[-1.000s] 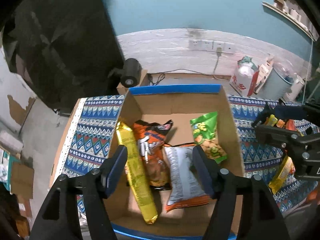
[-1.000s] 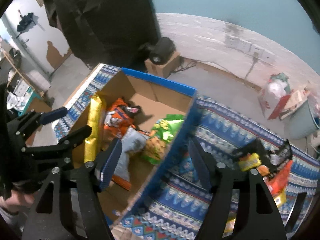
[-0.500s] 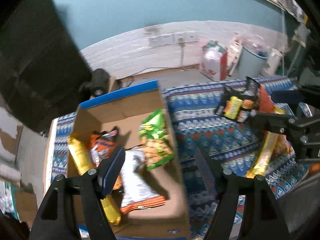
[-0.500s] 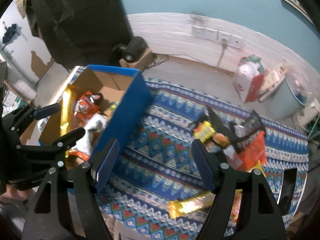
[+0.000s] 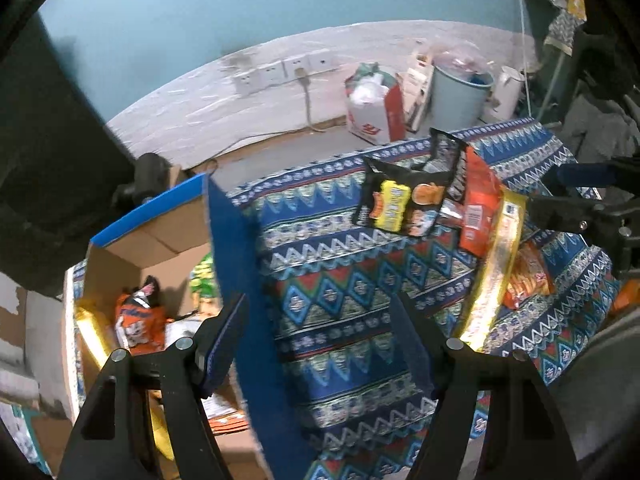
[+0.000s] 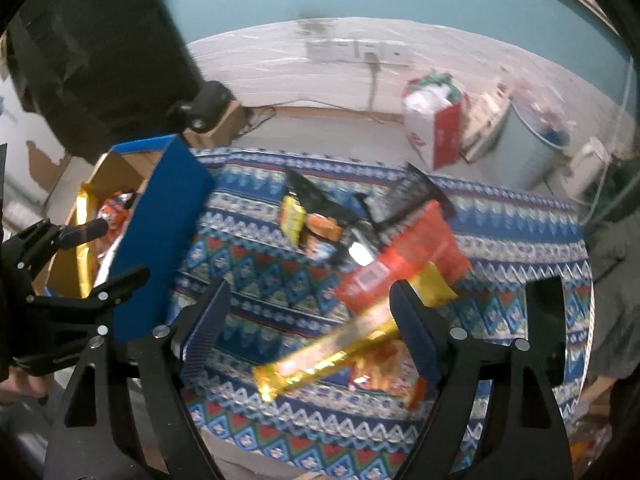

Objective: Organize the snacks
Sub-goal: 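Move both tools away from the box toward the snack pile, then grasp the long gold wafer bar with the left tool while the right tool grasps the orange fries bag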

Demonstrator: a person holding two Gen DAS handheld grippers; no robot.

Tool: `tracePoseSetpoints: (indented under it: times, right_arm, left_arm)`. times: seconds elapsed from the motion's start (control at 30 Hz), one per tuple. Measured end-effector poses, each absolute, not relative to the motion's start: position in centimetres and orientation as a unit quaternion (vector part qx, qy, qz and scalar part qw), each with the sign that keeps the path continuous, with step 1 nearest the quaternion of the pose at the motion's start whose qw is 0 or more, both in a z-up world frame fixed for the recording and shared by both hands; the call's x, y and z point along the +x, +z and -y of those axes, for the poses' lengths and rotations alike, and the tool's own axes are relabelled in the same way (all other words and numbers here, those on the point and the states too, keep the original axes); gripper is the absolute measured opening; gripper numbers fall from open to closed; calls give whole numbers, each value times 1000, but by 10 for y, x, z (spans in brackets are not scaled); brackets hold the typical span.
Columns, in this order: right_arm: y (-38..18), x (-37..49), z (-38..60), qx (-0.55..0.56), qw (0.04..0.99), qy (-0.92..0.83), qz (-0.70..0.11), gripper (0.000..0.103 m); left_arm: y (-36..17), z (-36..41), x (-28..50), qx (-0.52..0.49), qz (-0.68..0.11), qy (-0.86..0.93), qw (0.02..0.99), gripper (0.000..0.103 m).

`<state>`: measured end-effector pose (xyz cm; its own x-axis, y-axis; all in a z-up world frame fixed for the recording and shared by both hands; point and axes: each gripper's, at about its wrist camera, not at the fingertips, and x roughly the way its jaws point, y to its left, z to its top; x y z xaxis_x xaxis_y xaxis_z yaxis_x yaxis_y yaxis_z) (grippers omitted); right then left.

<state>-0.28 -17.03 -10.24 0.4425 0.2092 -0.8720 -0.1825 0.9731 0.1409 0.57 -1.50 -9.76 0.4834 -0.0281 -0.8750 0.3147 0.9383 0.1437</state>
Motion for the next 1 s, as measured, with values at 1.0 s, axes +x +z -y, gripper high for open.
tracePoseSetpoints:
  times: [1.0]
  right_arm:
    - [-171, -16, 290, 78, 817, 13, -571, 82]
  left_arm:
    - [-180, 155, 30, 158, -574, -239, 767, 74]
